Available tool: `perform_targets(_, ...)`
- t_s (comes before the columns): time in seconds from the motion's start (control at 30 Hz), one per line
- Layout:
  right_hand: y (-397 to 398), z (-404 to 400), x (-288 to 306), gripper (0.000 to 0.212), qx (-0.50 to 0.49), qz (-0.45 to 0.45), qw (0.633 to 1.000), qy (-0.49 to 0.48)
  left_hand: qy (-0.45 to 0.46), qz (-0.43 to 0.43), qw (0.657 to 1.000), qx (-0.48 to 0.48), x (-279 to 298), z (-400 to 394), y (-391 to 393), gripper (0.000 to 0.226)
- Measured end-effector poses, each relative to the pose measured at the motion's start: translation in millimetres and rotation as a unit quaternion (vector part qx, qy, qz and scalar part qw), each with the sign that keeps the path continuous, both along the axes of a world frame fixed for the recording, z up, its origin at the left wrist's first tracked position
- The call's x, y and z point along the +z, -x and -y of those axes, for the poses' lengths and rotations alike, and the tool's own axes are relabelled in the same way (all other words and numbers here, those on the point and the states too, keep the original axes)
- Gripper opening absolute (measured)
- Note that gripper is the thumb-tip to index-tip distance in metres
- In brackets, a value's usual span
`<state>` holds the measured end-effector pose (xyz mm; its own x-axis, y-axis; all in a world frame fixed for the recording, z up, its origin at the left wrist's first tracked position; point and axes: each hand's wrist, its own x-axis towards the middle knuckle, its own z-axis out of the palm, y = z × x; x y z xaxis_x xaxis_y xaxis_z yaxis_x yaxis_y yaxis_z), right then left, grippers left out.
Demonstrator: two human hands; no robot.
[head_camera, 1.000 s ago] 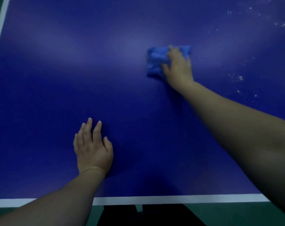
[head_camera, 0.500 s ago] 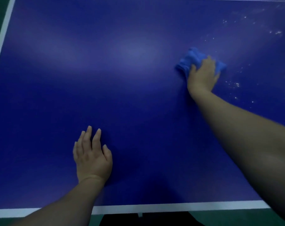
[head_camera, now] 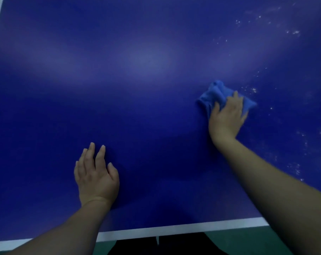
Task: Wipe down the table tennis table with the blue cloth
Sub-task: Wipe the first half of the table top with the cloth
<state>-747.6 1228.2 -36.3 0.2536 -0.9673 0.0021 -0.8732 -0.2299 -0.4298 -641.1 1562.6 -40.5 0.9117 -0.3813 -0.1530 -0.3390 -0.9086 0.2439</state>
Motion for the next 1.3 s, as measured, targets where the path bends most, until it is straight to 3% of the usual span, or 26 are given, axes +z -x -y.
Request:
perform_targets(0.07, 15.4, -50.3, -5.1, 0.035, 0.007, 0.002, 1.000, 0.002, 0.000, 0.002, 1.000, -0.001, 0.0, -0.4, 0.2, 0.060)
perform_targets(0.17, 7.4, -102.8, -10.5, 0.028, 0.214, 0.000, 0.977, 0.002, 0.009, 0.005, 1.000, -0.001, -1.4, -1.1, -0.3, 0.060)
perform_targets(0.23, -6.6, -85.2, -7.2, 0.022, 0.338, 0.003, 0.941, -0.002, 0.011, 0.008, 1.000, -0.002, -2.9, -1.7, -1.1, 0.060)
perform_targets(0.27, -9.5, -66.6, -4.3, 0.024, 0.350, -0.011, 0.937, 0.003, 0.010, 0.009, 1.000, -0.003, -3.3, -2.1, -1.3, 0.060)
perform_targets(0.37, 15.0, -12.6, 0.9, 0.030, 0.167, -0.016, 0.986, 0.005, 0.010, 0.008, 1.000, -0.007, -3.5, -2.8, -1.7, 0.060)
perform_targets(0.43, 44.5, -17.1, 2.3, 0.027, 0.033, -0.008, 0.999, -0.002, 0.013, 0.006, 1.000, -0.007, -2.8, -2.8, -1.2, 0.060)
perform_targets(0.5, 56.7, -59.4, -3.7, 0.027, 0.006, -0.026, 1.000, 0.014, 0.014, 0.006, 1.000, -0.009, -2.0, -2.6, -0.1, 0.060)
perform_targets(0.6, 39.7, -127.5, -9.2, 0.027, 0.146, -0.018, 0.989, 0.016, 0.022, 0.007, 1.000, -0.009, 0.1, -1.8, 0.1, 0.060)
perform_targets(0.67, 19.0, -145.0, -6.8, 0.023, 0.316, 0.009, 0.949, 0.005, 0.025, 0.005, 1.000, -0.010, 1.0, -1.9, -0.3, 0.059)
perform_targets(0.73, 5.5, -123.6, -0.8, 0.026, 0.393, 0.015, 0.919, 0.011, 0.024, 0.003, 1.000, -0.015, -0.5, -3.0, -0.4, 0.053)
perform_targets(0.8, 11.5, -84.0, 3.2, 0.028, 0.309, -0.010, 0.951, 0.013, 0.022, 0.001, 1.000, -0.016, -2.6, -4.4, -0.2, 0.051)
perform_targets(0.87, 43.4, -54.8, 3.1, 0.030, 0.129, -0.022, 0.991, -0.003, 0.021, 0.002, 1.000, -0.018, -2.8, -4.9, -0.1, 0.052)
perform_targets(0.97, 87.6, -81.1, -1.0, 0.030, -0.072, -0.021, 0.997, 0.004, 0.016, 0.001, 1.000, -0.025, -0.8, -4.6, 0.3, 0.052)
perform_targets(1.03, 88.3, -124.5, -7.7, 0.030, -0.041, -0.034, 0.999, 0.002, 0.014, 0.002, 1.000, -0.028, 0.3, -4.2, 0.1, 0.053)
perform_targets(1.17, 71.4, -139.1, -6.8, 0.018, 0.235, -0.009, 0.972, -0.005, 0.019, 0.006, 0.999, -0.029, -0.5, -3.2, 0.0, 0.053)
perform_targets(1.23, 78.9, -105.6, -2.6, 0.026, 0.209, -0.016, 0.978, 0.003, 0.020, 0.014, 0.999, -0.033, -2.4, -4.4, -0.2, 0.052)
perform_targets(1.3, 103.1, -74.4, 2.7, 0.032, 0.089, -0.014, 0.996, 0.001, 0.022, 0.019, 0.999, -0.037, -3.3, -5.0, 0.1, 0.052)
